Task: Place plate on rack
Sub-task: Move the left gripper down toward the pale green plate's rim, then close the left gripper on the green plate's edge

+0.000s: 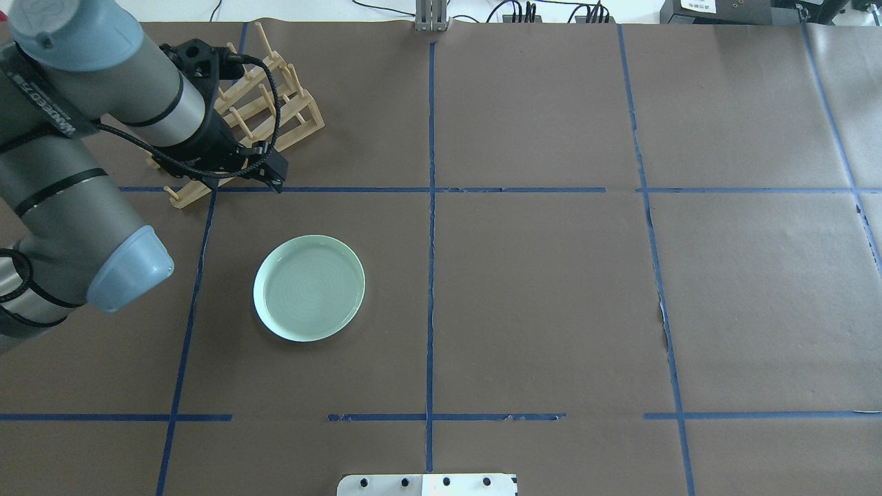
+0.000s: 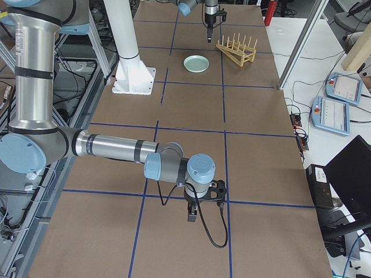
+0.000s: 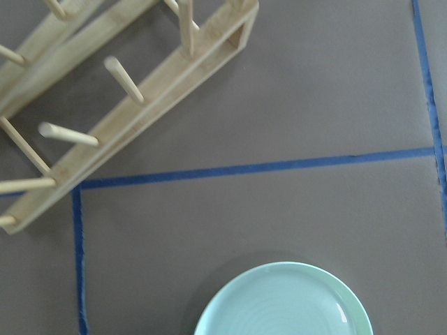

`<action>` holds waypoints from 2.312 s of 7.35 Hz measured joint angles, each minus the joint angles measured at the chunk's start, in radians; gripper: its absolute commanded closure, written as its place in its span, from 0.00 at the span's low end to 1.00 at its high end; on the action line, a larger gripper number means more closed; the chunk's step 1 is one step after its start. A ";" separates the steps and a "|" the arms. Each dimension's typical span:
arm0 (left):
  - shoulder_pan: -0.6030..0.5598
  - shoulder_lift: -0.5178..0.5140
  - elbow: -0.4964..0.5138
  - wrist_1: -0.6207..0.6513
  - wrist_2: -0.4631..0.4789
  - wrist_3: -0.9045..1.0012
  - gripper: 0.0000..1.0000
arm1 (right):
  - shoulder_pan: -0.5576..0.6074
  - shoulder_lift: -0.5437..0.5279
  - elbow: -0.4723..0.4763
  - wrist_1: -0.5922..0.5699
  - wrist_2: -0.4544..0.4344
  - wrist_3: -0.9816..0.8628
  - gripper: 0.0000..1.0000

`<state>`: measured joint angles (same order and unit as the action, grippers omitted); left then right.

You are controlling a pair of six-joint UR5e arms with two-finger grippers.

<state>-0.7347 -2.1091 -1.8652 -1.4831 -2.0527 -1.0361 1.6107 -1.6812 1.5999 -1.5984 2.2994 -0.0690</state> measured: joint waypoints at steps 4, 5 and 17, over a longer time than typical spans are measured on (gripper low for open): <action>0.148 -0.111 0.157 -0.001 0.105 -0.152 0.00 | 0.000 0.000 0.000 0.000 0.000 0.000 0.00; 0.180 -0.123 0.188 -0.013 0.135 -0.190 0.00 | 0.000 0.000 0.000 0.000 0.000 0.000 0.00; 0.250 -0.130 0.294 -0.138 0.163 -0.227 0.70 | 0.000 0.000 0.000 0.000 0.000 0.000 0.00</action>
<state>-0.4850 -2.2394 -1.5717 -1.6214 -1.8899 -1.2634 1.6110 -1.6812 1.5999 -1.5984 2.2994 -0.0690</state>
